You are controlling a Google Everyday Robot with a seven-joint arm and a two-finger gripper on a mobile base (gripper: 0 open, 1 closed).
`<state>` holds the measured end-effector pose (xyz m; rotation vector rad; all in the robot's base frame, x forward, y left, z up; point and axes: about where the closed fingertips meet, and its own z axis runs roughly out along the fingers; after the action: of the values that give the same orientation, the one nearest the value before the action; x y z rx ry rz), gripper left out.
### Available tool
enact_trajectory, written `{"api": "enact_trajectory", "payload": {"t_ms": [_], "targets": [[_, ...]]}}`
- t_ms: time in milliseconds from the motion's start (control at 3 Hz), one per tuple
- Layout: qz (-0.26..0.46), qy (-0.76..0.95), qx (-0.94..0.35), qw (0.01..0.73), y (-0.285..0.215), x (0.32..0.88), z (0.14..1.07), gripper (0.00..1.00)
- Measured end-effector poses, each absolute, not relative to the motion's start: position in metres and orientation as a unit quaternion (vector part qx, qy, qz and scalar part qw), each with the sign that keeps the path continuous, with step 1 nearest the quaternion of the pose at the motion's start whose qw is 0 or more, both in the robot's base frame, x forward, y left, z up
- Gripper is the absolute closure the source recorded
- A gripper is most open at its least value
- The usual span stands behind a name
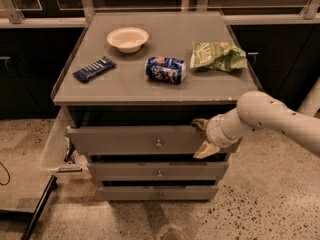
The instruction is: Open top drawer
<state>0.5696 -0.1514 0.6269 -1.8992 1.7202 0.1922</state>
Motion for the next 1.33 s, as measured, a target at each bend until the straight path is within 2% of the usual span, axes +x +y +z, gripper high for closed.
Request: {"api": "enact_trajectory", "payload": {"t_ms": [667,1000,1333], "targets": [[0.073,0.643,-0.709,0.282,-0.1524,0.5691,0.6371,0.88],[0.073,0.643,-0.709,0.282,-0.1524,0.5691,0.637,0.86],[0.073,0.643,-0.709,0.282,-0.1524,0.5691,0.637,0.62]]}}
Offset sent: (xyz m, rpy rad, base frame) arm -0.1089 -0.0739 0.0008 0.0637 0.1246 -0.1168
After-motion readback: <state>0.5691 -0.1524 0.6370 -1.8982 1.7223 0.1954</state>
